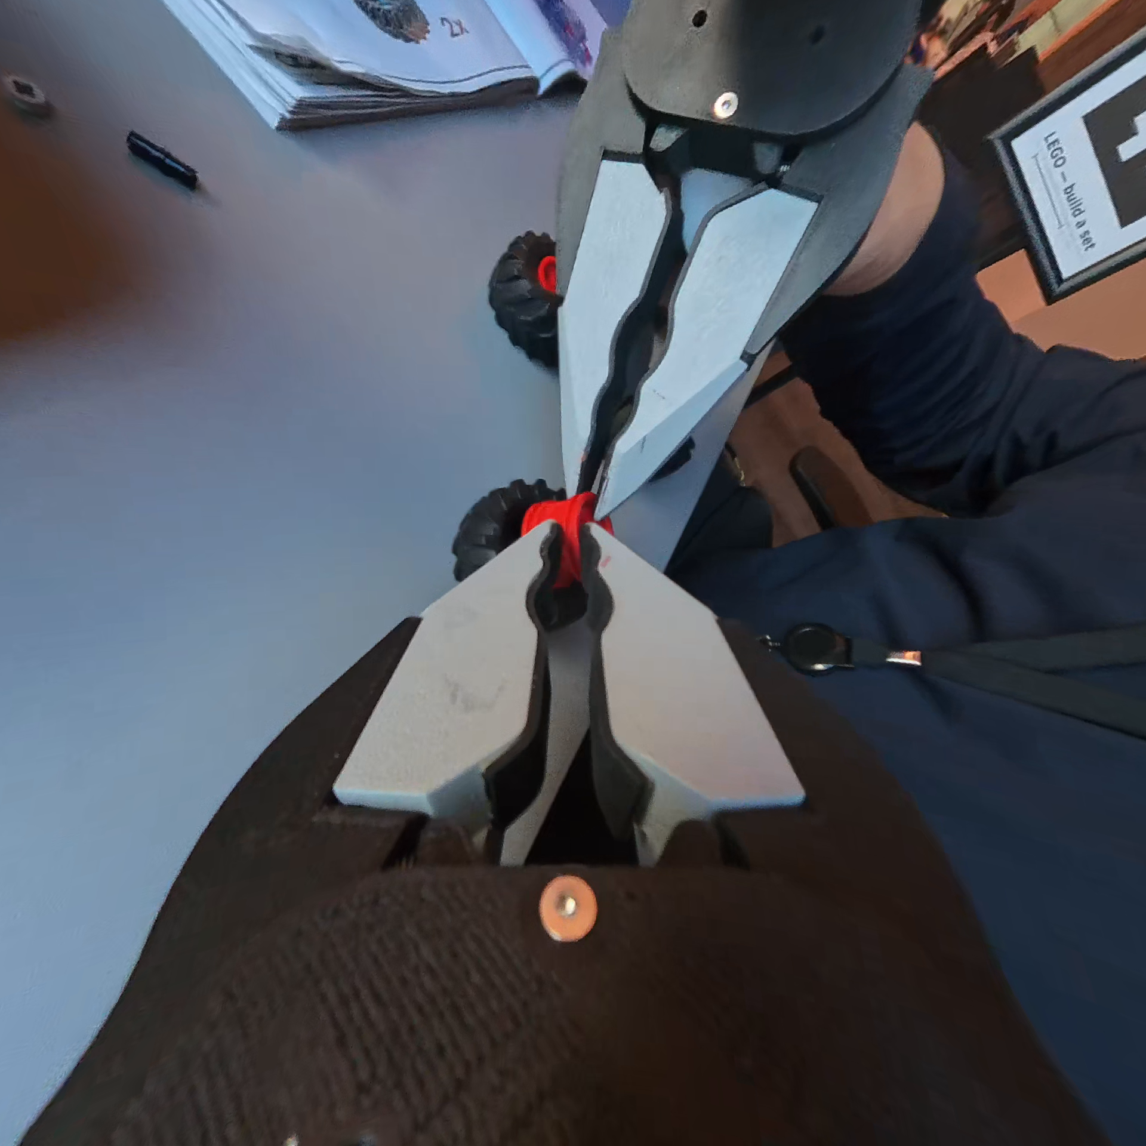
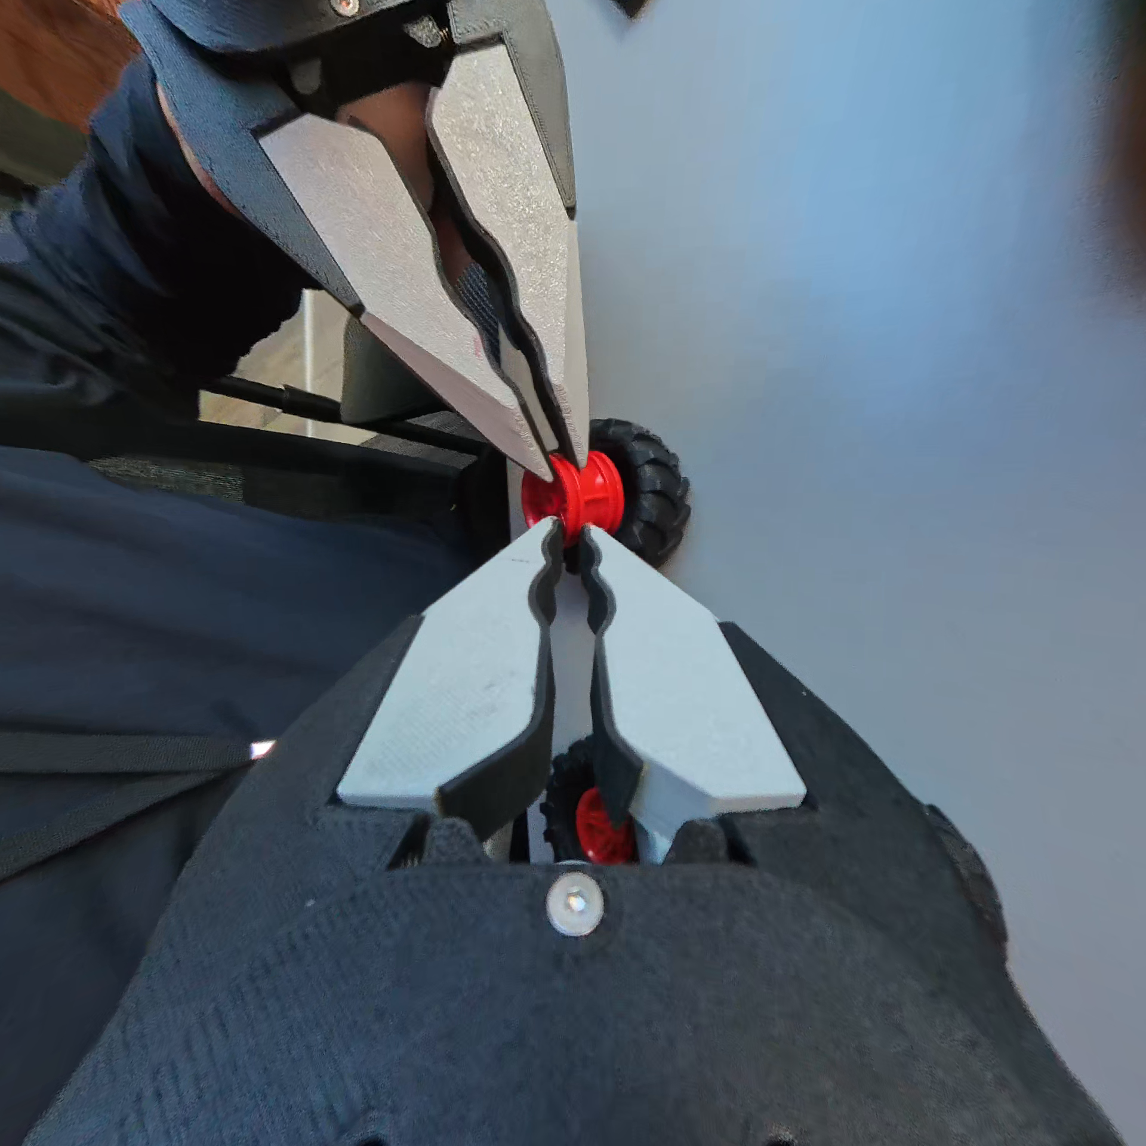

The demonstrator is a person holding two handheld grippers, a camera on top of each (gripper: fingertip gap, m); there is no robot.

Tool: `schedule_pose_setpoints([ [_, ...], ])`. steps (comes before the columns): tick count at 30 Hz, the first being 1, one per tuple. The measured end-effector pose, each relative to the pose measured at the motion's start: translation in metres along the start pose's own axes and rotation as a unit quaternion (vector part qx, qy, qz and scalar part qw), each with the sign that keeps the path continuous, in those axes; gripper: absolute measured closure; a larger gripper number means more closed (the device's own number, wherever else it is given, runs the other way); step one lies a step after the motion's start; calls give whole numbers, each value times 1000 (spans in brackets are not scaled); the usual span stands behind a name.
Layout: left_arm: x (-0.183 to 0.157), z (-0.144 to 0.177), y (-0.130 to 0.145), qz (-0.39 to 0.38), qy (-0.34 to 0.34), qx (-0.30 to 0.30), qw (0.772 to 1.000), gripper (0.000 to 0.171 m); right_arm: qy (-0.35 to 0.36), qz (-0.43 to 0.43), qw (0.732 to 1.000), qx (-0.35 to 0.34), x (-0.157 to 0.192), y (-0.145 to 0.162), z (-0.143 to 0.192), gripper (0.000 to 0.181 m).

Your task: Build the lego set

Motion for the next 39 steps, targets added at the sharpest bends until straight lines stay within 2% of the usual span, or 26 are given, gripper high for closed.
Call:
schedule_pose_setpoints([
  [2,3,1,0,8,3,-3,1000,170,-7,-7,1000,2,-2,-3,0,180],
  [11,-6,-2,-1,-79,-57,19,995,167,1,-10,999,51,-8,-5,-3,180],
  [15,-7,-5,-3,-113,-83,25,990,169,37,0,995,91,-5,-11,-5,180],
  [17,-8,-3,-3,-110,-84,21,990,169,62,12,991,115,0,-14,-6,180],
  [21,-9,-3,1,-106,-86,0,991,169,49,3,992,119,-3,-14,-6,180],
  [27,6,-5,7,-18,-24,-51,998,169,8,-43,992,122,-14,-20,-6,181],
  [31,5,-7,10,-25,-50,-57,997,169,2,-64,987,151,-19,-22,-10,181],
  [35,6,-7,11,-28,-66,-49,996,170,37,-69,978,192,-18,-29,-13,180],
  [37,10,-8,12,-9,-64,-47,997,169,21,-97,973,206,-23,-32,-14,180],
  [39,8,-8,11,-29,-88,-47,995,170,-3,-121,973,198,-28,-32,-13,181],
])
Point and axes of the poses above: each gripper's, where its closed fingertips meet, z back along the fingers, y out of its underside, x = y × z across the jaws, the point moved 7 cm from there along z, back along the fingers, and after that the axes turned 11 degrees about -y, right-handed, at the moved point
